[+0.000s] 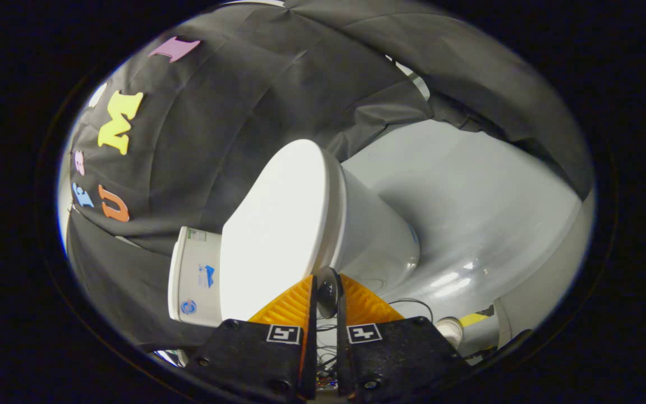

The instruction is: Open the toilet lid.

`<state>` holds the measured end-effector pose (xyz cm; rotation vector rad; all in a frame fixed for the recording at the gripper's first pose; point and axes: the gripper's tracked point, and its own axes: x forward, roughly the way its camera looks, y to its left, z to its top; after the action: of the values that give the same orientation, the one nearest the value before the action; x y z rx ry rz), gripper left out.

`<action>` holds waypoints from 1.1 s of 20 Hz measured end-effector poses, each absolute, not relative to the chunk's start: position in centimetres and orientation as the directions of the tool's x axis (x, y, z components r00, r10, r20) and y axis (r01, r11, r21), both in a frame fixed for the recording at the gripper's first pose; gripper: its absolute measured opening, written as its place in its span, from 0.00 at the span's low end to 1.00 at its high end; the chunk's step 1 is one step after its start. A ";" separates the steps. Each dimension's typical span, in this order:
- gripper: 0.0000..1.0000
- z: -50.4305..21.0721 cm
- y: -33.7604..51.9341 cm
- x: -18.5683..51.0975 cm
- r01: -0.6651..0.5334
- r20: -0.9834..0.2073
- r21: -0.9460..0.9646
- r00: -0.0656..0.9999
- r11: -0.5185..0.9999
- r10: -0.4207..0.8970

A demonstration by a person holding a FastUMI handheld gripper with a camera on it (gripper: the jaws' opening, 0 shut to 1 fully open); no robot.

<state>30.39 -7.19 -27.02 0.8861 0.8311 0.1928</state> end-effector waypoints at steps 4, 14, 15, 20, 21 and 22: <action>0.12 -25.8 -7.1 30.3 0.184 -0.581 0.731 0.674 0.658 0.457; 0.09 -20.4 -5.8 29.8 0.142 -0.602 0.667 0.681 0.731 0.417; 0.09 -19.5 -5.5 29.8 0.138 -0.603 0.662 0.681 0.737 0.414; 0.09 -15.6 -4.4 29.8 0.107 -0.566 0.680 0.706 0.726 0.426; 0.09 -15.0 -4.1 29.7 0.111 -0.567 0.680 0.705 0.724 0.425; 0.09 -14.3 -3.8 29.8 0.108 -0.568 0.677 0.705 0.728 0.424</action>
<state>29.76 -3.80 -14.34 0.7521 0.7846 0.1951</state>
